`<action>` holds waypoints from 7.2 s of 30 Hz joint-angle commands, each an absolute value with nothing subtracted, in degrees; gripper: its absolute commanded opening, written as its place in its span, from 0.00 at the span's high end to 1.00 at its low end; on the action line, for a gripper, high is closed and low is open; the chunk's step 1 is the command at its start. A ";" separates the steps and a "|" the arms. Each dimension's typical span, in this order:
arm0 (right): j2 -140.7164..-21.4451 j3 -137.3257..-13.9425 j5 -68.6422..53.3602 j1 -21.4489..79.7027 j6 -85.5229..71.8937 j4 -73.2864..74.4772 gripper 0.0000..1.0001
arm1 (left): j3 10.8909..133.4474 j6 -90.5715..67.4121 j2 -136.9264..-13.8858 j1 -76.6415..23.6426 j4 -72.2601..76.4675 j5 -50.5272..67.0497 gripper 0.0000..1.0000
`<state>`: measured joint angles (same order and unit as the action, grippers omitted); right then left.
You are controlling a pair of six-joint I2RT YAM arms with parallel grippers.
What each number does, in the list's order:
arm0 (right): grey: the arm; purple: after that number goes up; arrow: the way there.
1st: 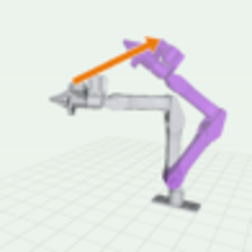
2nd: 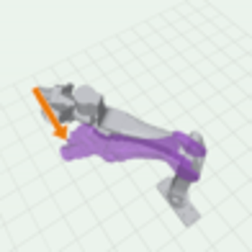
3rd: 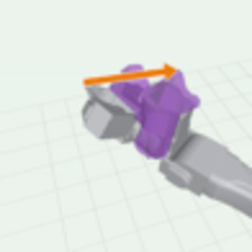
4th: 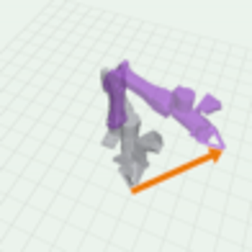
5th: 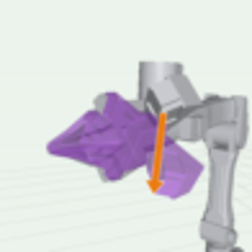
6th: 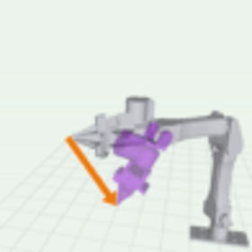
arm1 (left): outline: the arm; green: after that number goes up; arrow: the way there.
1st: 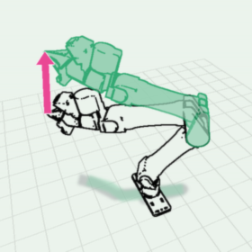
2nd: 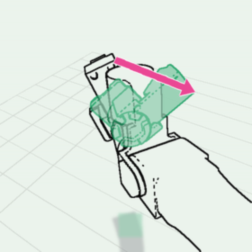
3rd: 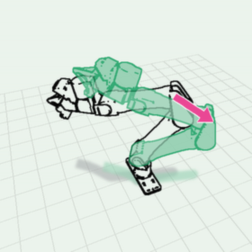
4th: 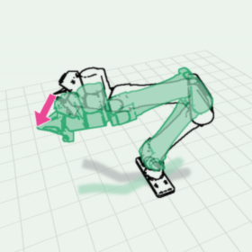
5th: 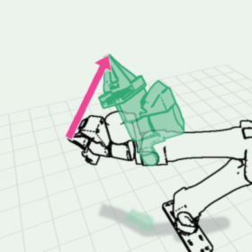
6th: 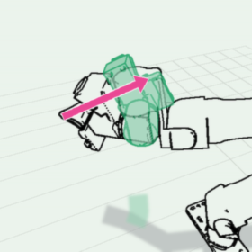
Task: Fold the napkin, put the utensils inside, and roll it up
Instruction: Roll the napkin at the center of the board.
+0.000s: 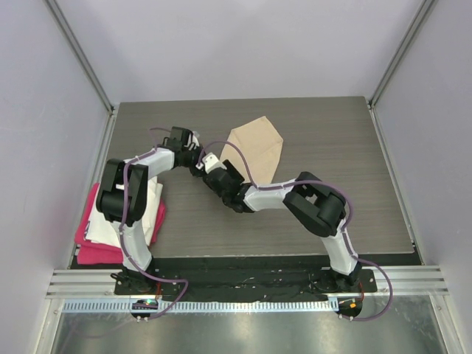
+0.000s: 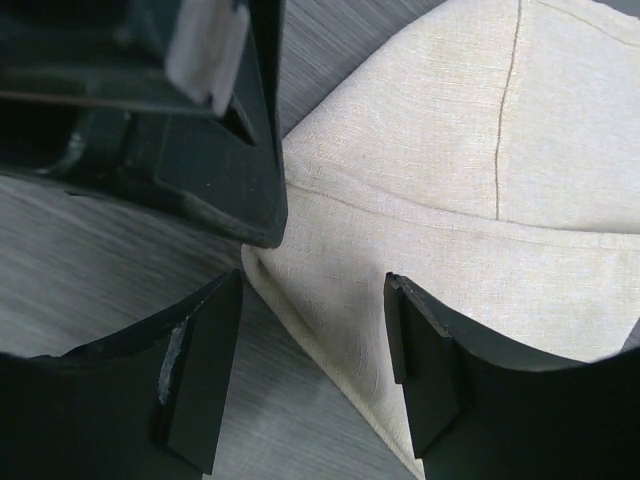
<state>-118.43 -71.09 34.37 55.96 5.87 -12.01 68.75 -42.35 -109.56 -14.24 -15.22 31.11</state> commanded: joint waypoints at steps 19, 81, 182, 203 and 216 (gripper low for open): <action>-116.02 -61.53 51.06 57.22 9.76 -22.06 0.38 | 68.03 -44.56 -106.52 -11.78 -13.18 34.01 1.00; -125.59 -94.04 -33.13 39.99 -5.97 40.96 0.99 | 47.81 -36.39 -70.93 -18.01 -22.49 14.65 0.26; -135.53 -91.58 -37.53 33.93 -7.73 39.55 0.99 | 37.44 -46.23 -91.84 -16.26 16.44 9.93 0.62; -114.27 -86.84 -21.99 39.80 -1.15 32.70 0.48 | 52.20 -40.34 -99.31 -12.39 -13.09 18.46 1.00; -104.76 -69.61 5.18 51.76 8.08 3.53 0.18 | 54.58 -39.02 -100.63 -11.69 -16.43 19.69 1.00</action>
